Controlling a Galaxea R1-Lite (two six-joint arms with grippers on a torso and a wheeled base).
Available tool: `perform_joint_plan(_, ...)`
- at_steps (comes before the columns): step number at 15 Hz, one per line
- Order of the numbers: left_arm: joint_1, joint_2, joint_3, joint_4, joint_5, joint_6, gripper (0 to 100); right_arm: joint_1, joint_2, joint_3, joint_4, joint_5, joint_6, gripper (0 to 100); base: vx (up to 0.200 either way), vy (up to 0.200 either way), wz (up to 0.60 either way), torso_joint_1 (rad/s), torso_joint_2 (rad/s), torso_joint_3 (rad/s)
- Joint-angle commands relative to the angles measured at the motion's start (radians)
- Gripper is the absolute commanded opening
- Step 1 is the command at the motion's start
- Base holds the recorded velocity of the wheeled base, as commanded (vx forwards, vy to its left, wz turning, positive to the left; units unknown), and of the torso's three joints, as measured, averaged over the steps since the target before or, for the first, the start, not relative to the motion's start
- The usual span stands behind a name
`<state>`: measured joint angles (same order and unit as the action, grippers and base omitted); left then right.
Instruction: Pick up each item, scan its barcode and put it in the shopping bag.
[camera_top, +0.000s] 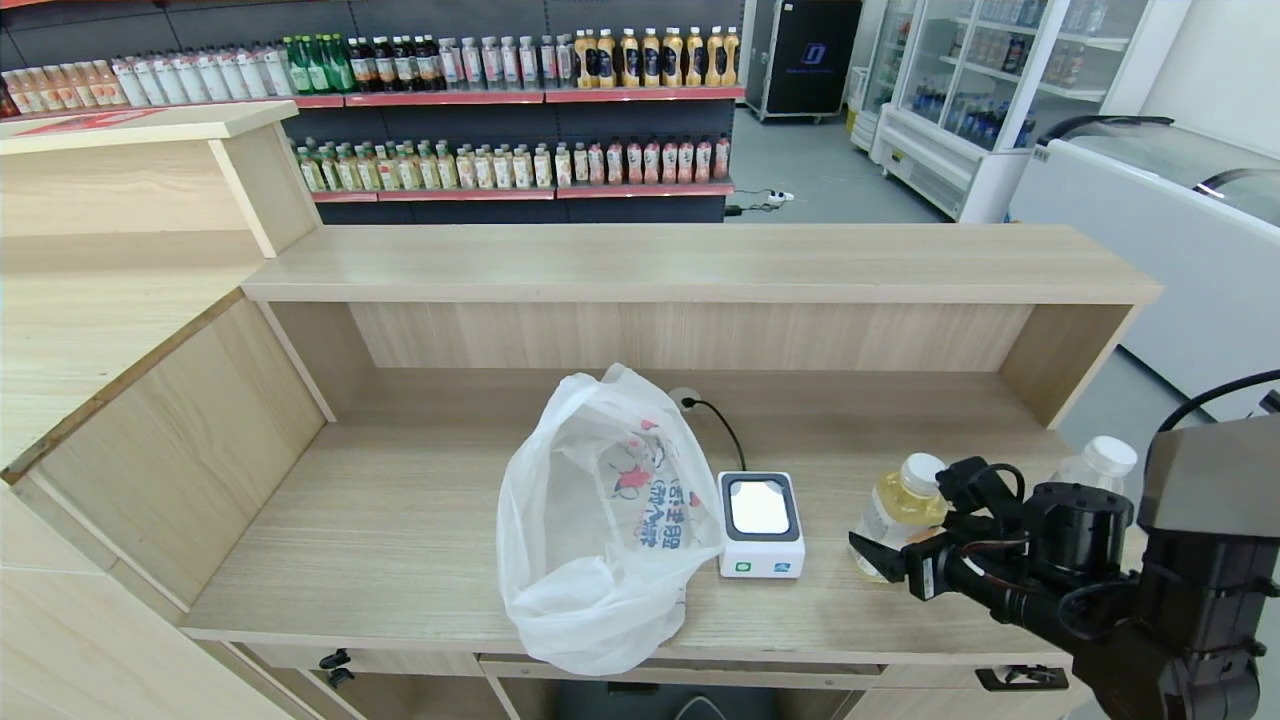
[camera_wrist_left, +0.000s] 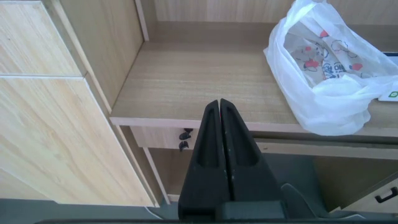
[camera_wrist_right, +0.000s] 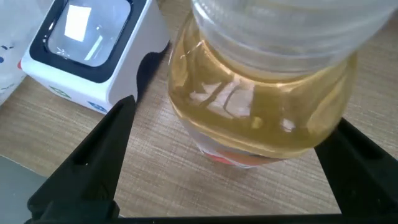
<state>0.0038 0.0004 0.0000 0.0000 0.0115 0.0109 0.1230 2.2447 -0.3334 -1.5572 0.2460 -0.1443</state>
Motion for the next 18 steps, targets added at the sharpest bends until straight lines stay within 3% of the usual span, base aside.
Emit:
perform_joint_plan(1, 0.001, 0.000, 0.000, 0.000, 0.001, 0.000, 0, 0.023, 0.079, -0.010, -0.014, 0.001, 0.003, 100, 0.000, 0.000, 0.00, 0.000, 0.00, 0.000)
perform_joint_plan(9, -0.001, 0.000, 0.000, 0.000, 0.001, 0.000, 0, 0.024, 0.131, -0.127, -0.014, 0.003, 0.005, 100, 0.000, 0.000, 0.00, 0.000, 0.00, 0.000)
perform_joint_plan(18, 0.001, 0.000, 0.000, 0.000, 0.001, 0.000, 0, 0.021, 0.128, -0.182, -0.014, 0.095, 0.005, 100, 0.000, 0.000, 0.00, 0.000, 0.00, 0.000)
